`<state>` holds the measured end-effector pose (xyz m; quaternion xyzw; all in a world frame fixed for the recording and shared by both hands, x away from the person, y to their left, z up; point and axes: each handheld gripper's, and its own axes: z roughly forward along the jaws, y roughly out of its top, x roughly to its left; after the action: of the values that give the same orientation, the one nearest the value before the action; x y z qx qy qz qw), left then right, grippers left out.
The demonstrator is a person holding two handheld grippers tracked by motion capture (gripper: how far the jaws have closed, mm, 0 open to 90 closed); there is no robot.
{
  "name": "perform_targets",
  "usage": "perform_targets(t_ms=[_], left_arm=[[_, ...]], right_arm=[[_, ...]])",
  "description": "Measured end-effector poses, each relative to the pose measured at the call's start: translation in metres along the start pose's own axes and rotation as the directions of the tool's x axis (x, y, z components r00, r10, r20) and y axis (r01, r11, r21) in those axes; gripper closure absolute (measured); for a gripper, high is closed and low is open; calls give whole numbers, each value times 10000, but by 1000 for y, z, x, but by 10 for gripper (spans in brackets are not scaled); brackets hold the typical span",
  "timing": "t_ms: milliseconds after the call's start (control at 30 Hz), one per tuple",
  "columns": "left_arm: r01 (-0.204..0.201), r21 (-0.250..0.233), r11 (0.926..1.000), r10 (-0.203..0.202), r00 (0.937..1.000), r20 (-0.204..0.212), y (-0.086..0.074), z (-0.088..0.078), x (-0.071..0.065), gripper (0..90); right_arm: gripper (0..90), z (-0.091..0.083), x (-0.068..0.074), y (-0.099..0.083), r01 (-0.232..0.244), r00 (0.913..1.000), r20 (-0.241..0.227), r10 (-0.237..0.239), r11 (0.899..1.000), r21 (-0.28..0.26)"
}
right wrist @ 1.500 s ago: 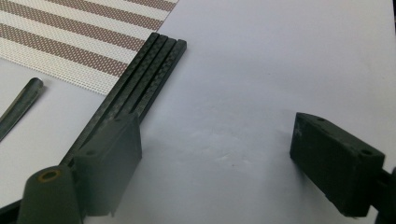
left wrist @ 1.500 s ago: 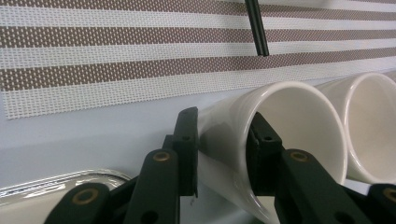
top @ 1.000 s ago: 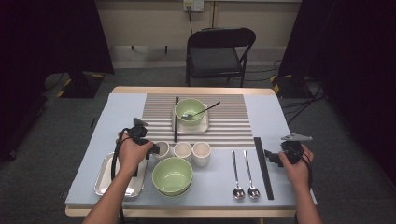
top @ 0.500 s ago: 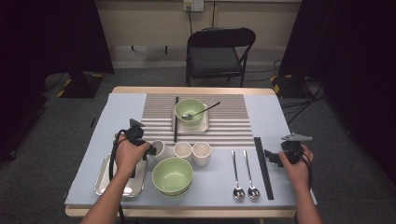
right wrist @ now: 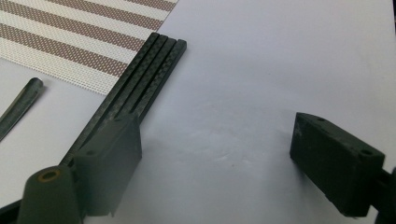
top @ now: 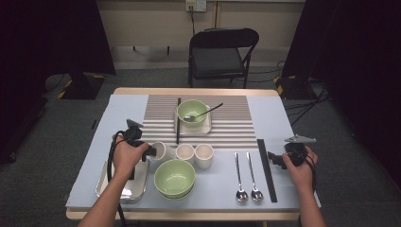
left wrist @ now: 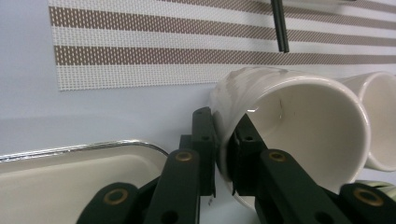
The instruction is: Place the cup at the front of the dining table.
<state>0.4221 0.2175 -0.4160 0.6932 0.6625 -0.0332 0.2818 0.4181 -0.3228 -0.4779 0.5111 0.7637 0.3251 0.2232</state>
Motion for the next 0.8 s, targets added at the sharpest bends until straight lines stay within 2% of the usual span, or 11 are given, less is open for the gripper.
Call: perform_targets(t_ms=[67,233,333,800], left_arm=[[64,-51,10000,-65,10000,-58,1,-2,-1,828],[37,-84,10000,-36,9999,168,2,-6,-3,828],[40,-123,9999,-39,10000,67,3,-8,-4,828],[73,-276,9996,-66,9996,266,5,-17,-5,829]], right_arm=[[151,0,0,0,3,10000,-6,-3,10000,0],[151,0,0,0,0,10000,-2,0,10000,1],[151,0,0,0,8,10000,-4,-8,10000,-2],[151,0,0,0,2,10000,3,-2,10000,1]])
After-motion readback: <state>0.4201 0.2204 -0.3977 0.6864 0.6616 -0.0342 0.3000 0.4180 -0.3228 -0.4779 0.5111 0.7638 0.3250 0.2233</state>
